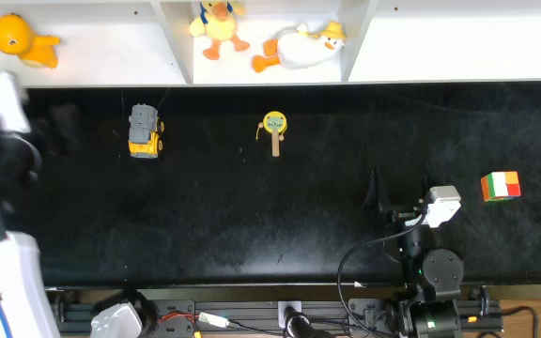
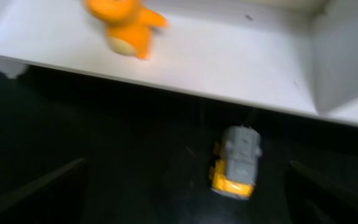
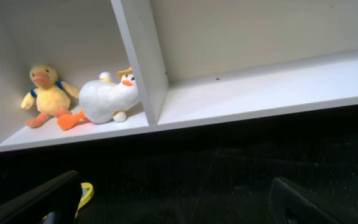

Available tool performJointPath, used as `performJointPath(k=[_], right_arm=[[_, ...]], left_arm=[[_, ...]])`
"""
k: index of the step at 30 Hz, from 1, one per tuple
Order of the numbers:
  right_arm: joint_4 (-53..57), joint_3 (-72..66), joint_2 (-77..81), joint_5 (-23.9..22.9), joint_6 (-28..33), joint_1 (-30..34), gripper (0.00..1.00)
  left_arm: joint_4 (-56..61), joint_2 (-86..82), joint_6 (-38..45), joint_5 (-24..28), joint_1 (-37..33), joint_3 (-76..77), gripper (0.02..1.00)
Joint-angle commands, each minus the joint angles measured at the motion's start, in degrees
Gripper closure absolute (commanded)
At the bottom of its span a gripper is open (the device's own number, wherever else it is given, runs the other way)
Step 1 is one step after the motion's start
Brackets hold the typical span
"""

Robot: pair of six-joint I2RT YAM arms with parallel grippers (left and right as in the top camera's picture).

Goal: Store Toys

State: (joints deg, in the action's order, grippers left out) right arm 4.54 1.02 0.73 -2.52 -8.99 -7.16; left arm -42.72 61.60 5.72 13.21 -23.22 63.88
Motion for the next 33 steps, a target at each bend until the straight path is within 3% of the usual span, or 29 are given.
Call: performJointPath(k=[1, 14, 33], right_arm=[[-0.24, -0.74, -0.52, -0.26, -0.42, -0.33, 0.005], [-0.24, -0.74, -0.52, -0.26, -0.42, -0.33, 0.005], [-0.24, -0.74, -0.52, -0.26, -0.42, -0.33, 0.007]], left_arm=[[2.91, -2.4, 1.62, -0.9, 5.05, -9.66, 0.02], [8.98, 2.16, 3.23, -1.38, 12.41, -19.06, 0.02], [25.9, 25.31, 3.23, -2.8, 13.62, -19.39, 0.02]])
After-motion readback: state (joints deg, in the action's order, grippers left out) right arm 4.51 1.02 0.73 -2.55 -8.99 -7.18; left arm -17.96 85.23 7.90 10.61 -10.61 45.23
